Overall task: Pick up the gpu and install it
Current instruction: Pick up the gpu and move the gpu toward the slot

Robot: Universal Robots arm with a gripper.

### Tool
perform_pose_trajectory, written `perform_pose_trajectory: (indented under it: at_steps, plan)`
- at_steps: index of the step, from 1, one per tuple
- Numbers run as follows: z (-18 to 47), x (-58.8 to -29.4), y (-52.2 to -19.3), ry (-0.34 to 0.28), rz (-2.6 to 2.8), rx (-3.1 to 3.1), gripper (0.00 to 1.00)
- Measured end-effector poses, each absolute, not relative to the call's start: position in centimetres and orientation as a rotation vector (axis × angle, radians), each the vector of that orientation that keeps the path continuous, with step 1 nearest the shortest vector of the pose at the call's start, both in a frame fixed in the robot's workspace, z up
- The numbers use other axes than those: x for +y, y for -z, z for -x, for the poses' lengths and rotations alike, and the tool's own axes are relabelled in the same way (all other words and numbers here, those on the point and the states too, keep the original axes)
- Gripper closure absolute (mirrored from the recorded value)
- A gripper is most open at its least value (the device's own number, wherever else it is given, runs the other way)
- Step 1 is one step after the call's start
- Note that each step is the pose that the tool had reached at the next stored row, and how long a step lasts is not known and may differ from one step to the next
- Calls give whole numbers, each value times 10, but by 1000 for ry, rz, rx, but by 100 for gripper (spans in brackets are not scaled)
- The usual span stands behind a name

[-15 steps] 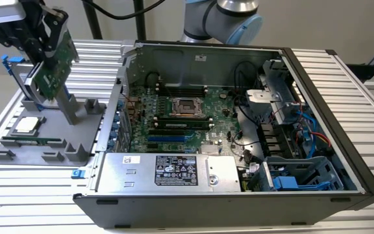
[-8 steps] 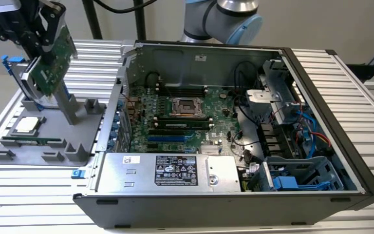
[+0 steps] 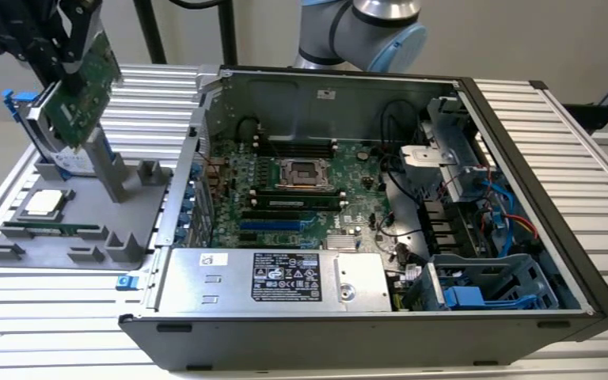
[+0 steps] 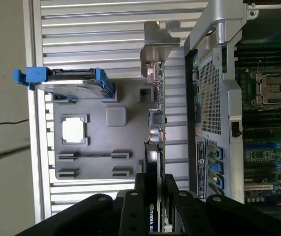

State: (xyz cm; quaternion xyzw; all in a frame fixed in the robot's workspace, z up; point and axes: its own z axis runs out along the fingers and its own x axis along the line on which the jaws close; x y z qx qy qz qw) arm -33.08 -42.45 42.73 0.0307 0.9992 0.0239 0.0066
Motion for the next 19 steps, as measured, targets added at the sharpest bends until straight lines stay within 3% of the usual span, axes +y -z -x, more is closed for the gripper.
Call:
perform_pose_trajectory:
  at_steps: [19]
  plan:
    - [329, -425, -438, -75, -96, 3126, 100]
